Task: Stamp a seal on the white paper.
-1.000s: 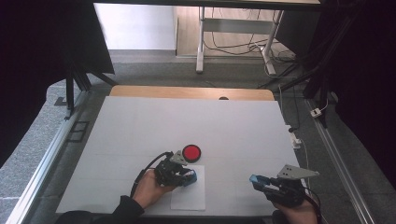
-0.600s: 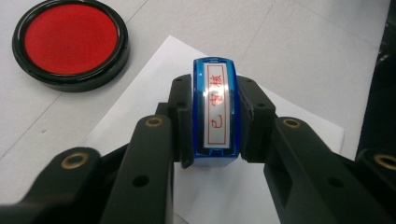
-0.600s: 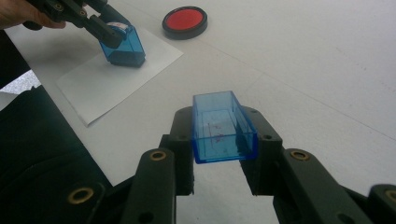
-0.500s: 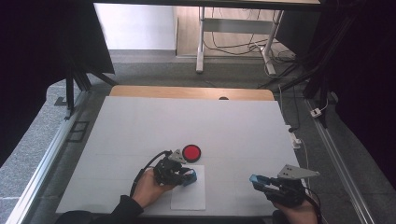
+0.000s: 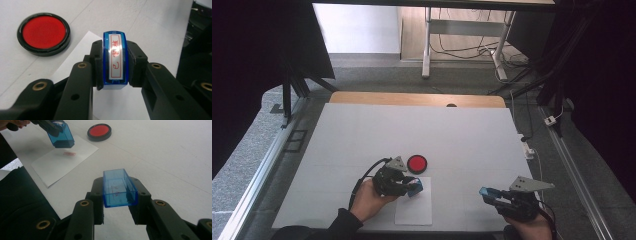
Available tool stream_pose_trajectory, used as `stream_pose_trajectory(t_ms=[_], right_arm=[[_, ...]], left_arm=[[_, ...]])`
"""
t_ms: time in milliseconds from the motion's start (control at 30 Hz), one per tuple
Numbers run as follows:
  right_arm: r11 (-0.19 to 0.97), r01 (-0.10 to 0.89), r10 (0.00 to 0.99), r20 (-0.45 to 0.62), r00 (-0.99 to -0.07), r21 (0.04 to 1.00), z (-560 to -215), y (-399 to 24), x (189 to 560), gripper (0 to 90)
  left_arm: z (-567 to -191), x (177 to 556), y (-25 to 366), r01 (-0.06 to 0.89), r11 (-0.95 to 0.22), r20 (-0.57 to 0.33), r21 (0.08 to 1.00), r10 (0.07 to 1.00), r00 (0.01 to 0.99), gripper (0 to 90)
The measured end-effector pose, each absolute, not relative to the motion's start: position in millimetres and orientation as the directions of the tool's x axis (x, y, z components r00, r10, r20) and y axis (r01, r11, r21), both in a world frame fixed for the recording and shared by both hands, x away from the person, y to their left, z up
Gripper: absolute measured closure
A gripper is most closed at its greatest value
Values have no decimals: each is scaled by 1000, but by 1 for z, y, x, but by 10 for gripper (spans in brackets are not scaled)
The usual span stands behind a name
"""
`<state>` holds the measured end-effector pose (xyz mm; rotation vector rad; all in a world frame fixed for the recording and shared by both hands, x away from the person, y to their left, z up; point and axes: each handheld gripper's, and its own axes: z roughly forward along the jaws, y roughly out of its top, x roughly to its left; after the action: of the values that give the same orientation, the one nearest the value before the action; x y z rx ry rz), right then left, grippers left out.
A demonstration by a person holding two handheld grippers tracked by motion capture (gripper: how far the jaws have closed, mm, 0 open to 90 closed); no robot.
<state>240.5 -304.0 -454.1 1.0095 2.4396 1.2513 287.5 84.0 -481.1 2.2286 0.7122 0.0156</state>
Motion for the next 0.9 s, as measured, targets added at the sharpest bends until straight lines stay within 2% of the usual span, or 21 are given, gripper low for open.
stream_pose_trajectory(t_ms=[900], right_arm=[[402,481,656,122,-745,779,-454,-304,241,678]], left_arm=[[-438,281,115,402,-431,-199,808,444,874,697]])
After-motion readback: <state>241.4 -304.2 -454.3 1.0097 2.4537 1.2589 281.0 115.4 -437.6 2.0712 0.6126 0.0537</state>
